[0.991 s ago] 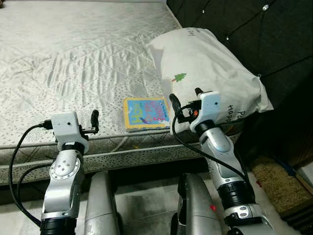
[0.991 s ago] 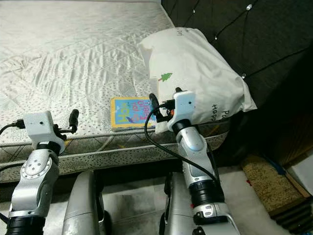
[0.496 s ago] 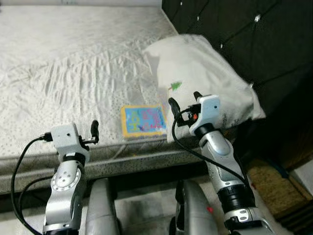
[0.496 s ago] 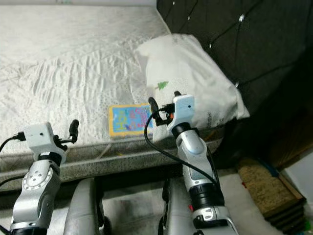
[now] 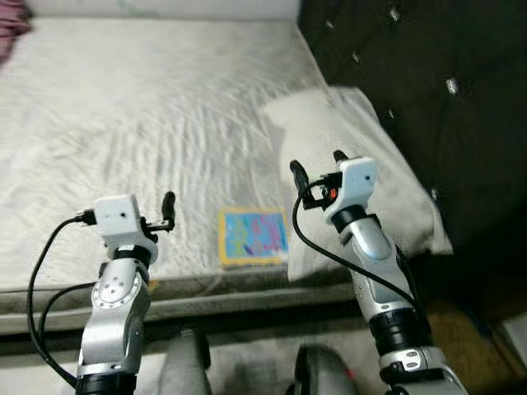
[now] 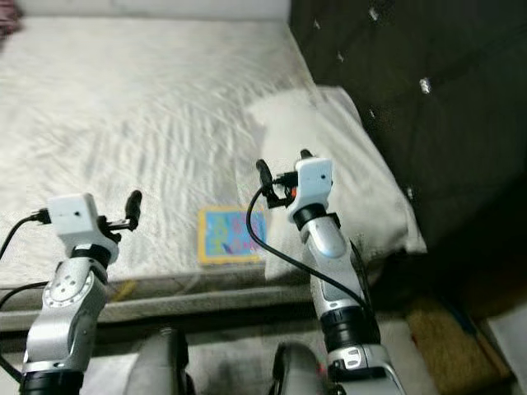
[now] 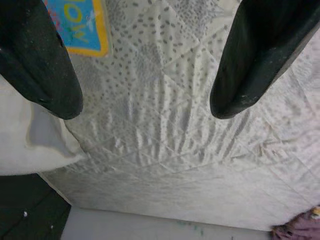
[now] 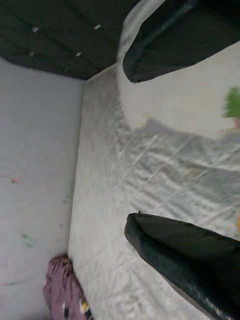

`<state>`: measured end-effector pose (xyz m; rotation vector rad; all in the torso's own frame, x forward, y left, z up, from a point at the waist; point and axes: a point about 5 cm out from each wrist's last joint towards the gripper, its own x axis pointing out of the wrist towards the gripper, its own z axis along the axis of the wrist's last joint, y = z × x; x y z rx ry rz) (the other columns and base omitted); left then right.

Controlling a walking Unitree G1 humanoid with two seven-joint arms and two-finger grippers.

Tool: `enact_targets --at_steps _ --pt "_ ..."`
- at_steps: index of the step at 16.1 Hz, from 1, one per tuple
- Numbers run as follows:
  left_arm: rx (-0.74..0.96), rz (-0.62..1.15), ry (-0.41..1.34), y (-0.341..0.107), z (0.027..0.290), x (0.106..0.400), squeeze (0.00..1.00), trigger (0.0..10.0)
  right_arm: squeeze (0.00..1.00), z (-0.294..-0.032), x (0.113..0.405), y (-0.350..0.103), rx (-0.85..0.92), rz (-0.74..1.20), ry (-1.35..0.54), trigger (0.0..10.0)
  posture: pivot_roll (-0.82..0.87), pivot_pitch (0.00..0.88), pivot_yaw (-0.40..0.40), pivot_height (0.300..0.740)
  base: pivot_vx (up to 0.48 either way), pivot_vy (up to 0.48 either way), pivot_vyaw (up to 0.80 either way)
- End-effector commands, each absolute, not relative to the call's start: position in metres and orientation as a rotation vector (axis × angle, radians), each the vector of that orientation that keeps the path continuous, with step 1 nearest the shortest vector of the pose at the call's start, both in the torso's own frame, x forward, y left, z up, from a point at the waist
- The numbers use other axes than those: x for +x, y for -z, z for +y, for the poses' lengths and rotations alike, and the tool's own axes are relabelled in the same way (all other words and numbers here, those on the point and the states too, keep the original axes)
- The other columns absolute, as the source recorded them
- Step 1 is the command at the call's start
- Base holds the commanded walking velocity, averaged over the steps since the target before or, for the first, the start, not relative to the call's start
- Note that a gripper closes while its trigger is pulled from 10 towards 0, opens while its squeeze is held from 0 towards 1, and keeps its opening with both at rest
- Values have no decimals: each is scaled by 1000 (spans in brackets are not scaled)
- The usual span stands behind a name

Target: Clean up the room

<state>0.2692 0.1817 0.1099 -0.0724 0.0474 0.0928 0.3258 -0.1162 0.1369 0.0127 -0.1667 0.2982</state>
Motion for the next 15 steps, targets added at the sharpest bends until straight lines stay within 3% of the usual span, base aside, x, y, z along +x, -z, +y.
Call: enact_targets --at_steps 1,9,15 --pt "-59 66 -80 -106 178 269 0 10000 0 -120 327 -142 8 -187 -283 10000 23 0 -43 740 0 0 0" --pt "-6 111 -88 -97 174 269 0 10000 0 -121 325 -137 0 -173 -275 10000 22 0 -42 740 0 0 0" --pt "24 4 -79 -100 180 266 0 10000 0 -137 318 -107 -56 -71 -178 10000 21 0 -39 740 0 0 0"
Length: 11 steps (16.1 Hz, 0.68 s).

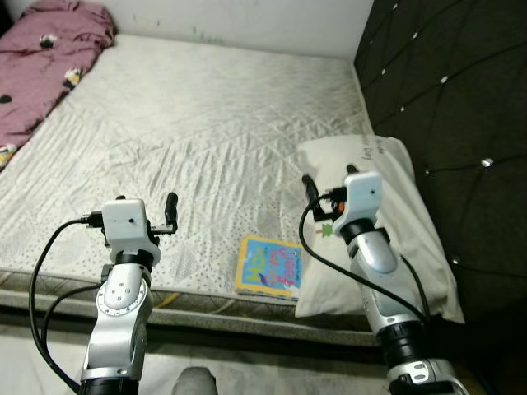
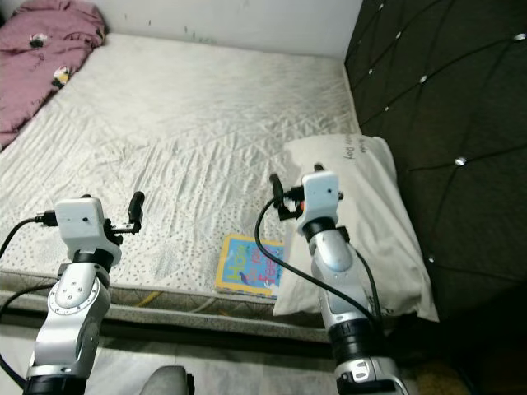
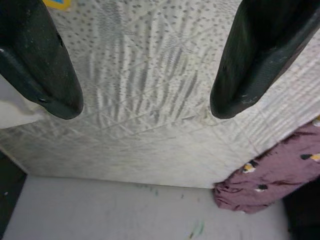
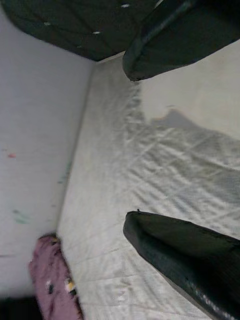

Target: Clean up the room

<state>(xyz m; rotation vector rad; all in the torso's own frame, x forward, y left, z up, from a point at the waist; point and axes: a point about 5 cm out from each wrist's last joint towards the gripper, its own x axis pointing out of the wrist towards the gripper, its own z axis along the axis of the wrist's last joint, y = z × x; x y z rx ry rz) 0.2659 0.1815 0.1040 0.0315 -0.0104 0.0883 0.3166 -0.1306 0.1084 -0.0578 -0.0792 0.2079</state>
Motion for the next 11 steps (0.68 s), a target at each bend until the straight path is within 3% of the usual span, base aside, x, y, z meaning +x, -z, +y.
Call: enact_targets --at_steps 1,8,11 --pt "24 4 -78 -99 180 266 0 10000 0 -138 320 -105 -55 -51 -160 10000 22 0 -39 740 0 0 0" --pt "22 -22 -77 -97 183 268 0 10000 0 -137 327 -92 -110 72 -140 10000 25 0 -43 740 0 0 0" --pt "5 -20 -83 -97 184 267 0 10000 0 -136 327 -93 -74 78 -148 10000 23 0 -41 740 0 430 -156"
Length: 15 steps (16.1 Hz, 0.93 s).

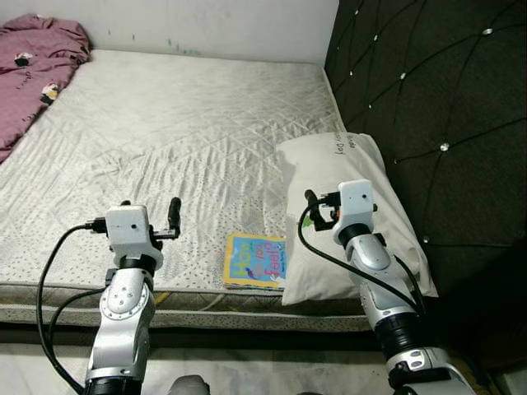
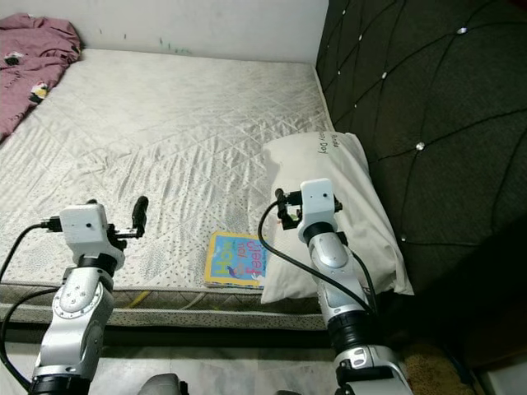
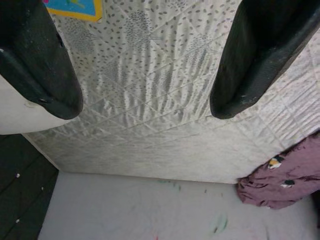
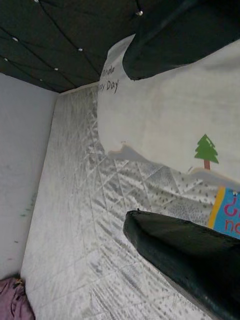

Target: Clean up the room

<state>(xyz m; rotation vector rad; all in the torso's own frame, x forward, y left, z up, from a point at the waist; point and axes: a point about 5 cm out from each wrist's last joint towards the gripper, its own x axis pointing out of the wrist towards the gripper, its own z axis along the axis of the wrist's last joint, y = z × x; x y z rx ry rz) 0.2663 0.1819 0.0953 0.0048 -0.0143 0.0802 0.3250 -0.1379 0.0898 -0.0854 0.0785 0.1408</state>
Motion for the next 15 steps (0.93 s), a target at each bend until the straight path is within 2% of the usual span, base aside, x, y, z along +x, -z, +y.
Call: enact_targets --at_steps 1,3,15 --pt "4 -19 -79 -97 183 268 0 10000 0 -136 327 -92 -67 81 -144 10000 22 0 -40 740 0 480 -656" --pt "-12 -21 -74 -97 183 269 0 10000 0 -136 328 -93 -56 76 -149 10000 20 0 -39 740 0 480 -694" --pt "-36 -19 -74 -97 181 271 0 10000 0 -137 328 -94 -58 80 -169 10000 13 0 -43 740 0 480 0"
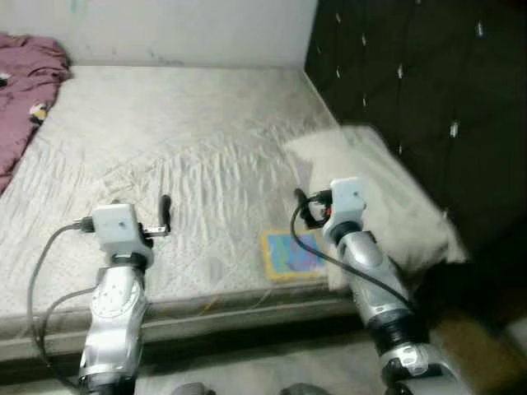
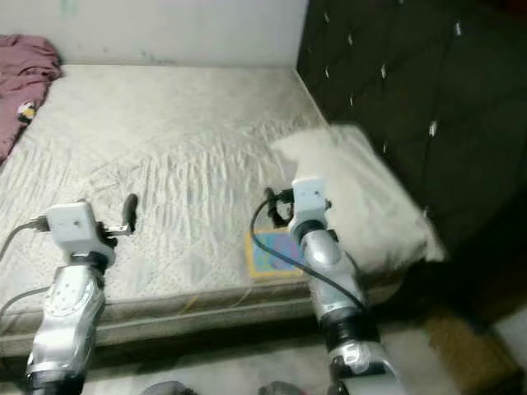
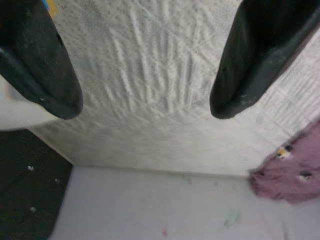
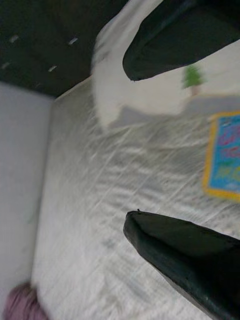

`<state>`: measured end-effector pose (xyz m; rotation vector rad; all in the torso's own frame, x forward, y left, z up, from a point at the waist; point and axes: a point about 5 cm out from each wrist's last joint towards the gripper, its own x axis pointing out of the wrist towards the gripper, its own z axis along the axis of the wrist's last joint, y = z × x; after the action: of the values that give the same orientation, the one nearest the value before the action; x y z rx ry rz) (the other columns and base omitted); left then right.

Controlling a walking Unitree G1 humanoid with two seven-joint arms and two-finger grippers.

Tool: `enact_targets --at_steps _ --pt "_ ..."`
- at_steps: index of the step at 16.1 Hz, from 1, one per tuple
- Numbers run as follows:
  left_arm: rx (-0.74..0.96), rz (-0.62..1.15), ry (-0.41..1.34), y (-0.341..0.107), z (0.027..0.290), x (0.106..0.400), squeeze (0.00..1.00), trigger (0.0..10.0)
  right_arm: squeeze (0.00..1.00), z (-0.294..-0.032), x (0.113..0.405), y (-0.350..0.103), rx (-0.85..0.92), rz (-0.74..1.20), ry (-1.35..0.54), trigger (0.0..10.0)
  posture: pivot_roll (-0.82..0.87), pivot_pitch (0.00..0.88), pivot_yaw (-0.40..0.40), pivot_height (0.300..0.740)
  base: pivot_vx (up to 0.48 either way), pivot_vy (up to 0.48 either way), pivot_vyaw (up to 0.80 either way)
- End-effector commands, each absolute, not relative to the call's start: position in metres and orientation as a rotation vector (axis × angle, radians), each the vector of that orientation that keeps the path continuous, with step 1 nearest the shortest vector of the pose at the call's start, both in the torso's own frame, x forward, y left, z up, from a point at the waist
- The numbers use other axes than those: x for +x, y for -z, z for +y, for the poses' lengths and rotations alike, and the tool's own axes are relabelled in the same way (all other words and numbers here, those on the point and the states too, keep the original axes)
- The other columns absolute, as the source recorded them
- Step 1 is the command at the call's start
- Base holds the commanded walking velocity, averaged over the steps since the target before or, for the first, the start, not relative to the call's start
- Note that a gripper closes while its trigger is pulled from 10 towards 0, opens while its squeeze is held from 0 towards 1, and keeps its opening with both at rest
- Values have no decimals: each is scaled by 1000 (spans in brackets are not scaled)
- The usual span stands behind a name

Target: Clean up the room

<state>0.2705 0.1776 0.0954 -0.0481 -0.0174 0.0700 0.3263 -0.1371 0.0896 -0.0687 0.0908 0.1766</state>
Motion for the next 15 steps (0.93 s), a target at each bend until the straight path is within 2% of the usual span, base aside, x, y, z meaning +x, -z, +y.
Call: enact_targets --at_steps 1,15 --pt "-36 -19 -74 -97 181 271 0 10000 0 -137 328 -94 -57 81 -169 10000 13 0 -43 740 0 480 0" --pt "-38 -16 -76 -97 180 271 0 10000 0 -137 329 -93 -59 91 -176 10000 12 0 -44 740 0 480 0"
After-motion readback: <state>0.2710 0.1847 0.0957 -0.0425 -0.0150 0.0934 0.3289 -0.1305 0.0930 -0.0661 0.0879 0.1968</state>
